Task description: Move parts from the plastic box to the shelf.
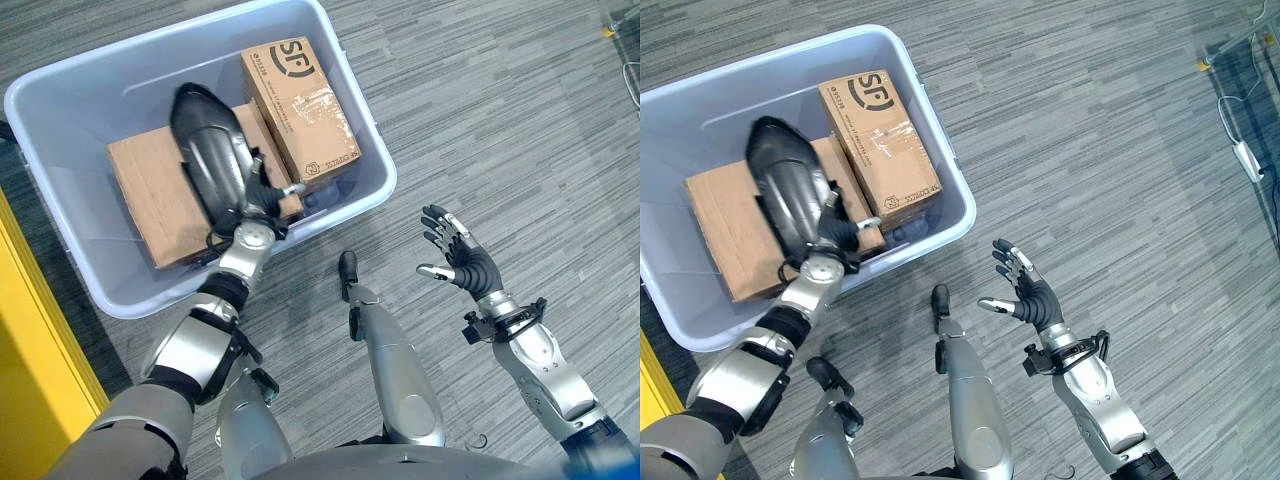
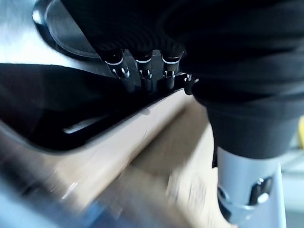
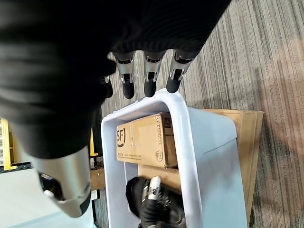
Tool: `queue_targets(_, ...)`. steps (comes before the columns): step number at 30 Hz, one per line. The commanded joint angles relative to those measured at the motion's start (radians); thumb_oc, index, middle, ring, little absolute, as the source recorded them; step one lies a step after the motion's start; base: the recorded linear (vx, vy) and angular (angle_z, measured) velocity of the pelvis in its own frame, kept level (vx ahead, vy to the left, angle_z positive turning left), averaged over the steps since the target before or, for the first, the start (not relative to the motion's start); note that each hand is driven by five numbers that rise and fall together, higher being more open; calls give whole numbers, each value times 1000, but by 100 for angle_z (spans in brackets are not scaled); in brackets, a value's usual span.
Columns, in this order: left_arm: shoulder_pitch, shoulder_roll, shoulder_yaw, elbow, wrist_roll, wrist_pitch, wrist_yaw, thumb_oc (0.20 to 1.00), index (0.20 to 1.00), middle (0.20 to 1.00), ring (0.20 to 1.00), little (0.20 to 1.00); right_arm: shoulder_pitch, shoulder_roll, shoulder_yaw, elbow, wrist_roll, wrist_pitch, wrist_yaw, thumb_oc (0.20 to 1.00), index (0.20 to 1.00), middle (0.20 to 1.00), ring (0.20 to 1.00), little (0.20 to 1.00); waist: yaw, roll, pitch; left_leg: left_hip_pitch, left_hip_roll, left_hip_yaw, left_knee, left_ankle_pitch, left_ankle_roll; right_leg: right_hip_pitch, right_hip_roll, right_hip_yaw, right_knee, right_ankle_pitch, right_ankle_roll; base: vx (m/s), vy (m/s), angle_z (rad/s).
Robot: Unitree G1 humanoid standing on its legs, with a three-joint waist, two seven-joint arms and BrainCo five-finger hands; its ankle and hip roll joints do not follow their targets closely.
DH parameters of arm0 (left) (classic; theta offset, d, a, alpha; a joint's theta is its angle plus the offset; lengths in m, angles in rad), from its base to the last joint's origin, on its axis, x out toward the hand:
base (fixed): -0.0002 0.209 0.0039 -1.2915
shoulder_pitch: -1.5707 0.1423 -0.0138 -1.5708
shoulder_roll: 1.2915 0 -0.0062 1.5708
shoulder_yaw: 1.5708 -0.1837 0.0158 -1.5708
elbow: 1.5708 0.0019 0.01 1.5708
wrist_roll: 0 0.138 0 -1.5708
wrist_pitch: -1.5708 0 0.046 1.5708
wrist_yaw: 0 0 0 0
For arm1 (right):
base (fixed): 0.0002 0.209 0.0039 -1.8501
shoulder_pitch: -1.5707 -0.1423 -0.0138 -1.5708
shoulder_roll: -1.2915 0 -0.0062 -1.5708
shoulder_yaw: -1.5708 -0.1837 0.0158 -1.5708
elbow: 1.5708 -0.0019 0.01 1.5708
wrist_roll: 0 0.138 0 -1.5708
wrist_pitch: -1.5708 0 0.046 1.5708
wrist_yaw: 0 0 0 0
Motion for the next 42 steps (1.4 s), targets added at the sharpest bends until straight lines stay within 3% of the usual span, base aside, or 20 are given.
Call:
queue_targets(1,73,-40,-27,-26,88,12,-54,1000,1000,1000,1000,1000,-4,1,-47,-76,13,-35,-6,1000,1000,1000,1000,1000,-18,29,35,7,71,-94,109,-46,-67,47,-71,61,2,10,131,-8,18,6)
queue_targets(4,108,-13,-70,-106,148,8,-85,1000,1000,1000,1000,1000,-7,-4,-58,-71,4,-33,-10,1000,1000,1000,1000,1000,-6,41,44,12,66,-96,107,-47,-65,57,-75,61,-3,9,131,-11,20,7)
queue_targets(6,158,94,-106,-246,236,-14,-144,1000,1000,1000,1000,1000,0,-16,-86,-66,-9,-34,-8,1000,1000,1000,1000,1000,11,64,63,22,59,-95,104,-49,-62,73,-83,63,-8,9,134,-20,48,7)
queue_targets(10,188,158,-106,-327,262,-23,-167,1000,1000,1000,1000,1000,11,-23,-101,-68,-10,-33,3,1000,1000,1000,1000,1000,19,70,70,29,56,-95,104,-50,-61,81,-85,65,-10,9,134,-3,10,1)
queue_targets(11,221,243,-103,-422,275,-43,-194,1000,1000,1000,1000,1000,24,-34,-122,-74,-10,-37,11,1000,1000,1000,1000,1000,27,82,74,34,55,-96,106,-53,-60,85,-89,66,-9,9,135,-3,30,-2)
queue_targets(13,241,283,-90,-468,272,-51,-201,1000,1000,1000,1000,1000,30,-36,-127,-75,-9,-37,16,1000,1000,1000,1000,1000,29,85,74,38,54,-95,105,-53,-61,90,-91,67,-11,9,136,-1,15,-1)
queue_targets(16,292,386,-38,-592,255,-83,-199,1000,1000,1000,1000,1000,47,-42,-148,-79,-1,-44,30,1000,1000,1000,1000,1000,39,98,74,42,52,-96,105,-54,-61,97,-95,66,-14,9,138,-4,15,0)
queue_targets(17,356,473,49,-724,231,-120,-184,1000,1000,1000,1000,1000,65,-49,-167,-84,2,-48,42,1000,1000,1000,1000,1000,51,110,72,43,47,-99,105,-56,-60,102,-100,67,-14,8,138,-11,34,-1)
queue_targets(19,363,476,55,-730,231,-118,-186,1000,1000,1000,1000,1000,64,-49,-164,-85,2,-48,43,1000,1000,1000,1000,1000,48,108,71,44,46,-99,106,-57,-60,103,-100,67,-14,8,138,-1,3,2)
queue_targets(21,422,516,150,-850,178,-164,-169,1000,1000,1000,1000,1000,88,-55,-188,-98,7,-55,55,1000,1000,1000,1000,1000,63,117,66,44,42,-106,106,-57,-60,112,-106,63,-19,7,139,-1,10,4)
queue_targets(25,477,507,243,-953,134,-195,-148,1000,1000,1000,1000,1000,109,-60,-203,-112,6,-61,62,1000,1000,1000,1000,1000,68,121,62,44,38,-112,103,-57,-61,123,-111,57,-23,6,140,0,0,0)
queue_targets(31,529,368,315,-1025,64,-224,-91,1000,1000,1000,1000,1000,125,-53,-215,-119,-7,-65,55,1000,1000,1000,1000,1000,78,121,63,38,36,-122,107,-57,-58,128,-116,48,-19,0,137,-7,-7,3)
queue_targets(35,481,219,278,-940,95,-187,-5,1000,1000,1000,1000,1000,102,-44,-192,-116,-20,-57,29,1000,1000,1000,1000,1000,77,103,75,36,39,-126,109,-55,-54,129,-115,46,-14,0,136,0,0,0)
queue_targets(42,414,117,249,-782,130,-121,94,1000,1000,1000,1000,1000,75,-28,-167,-97,-43,-46,-14,1000,1000,1000,1000,1000,74,88,88,29,47,-120,119,-54,-52,120,-110,49,-7,0,133,0,0,0)
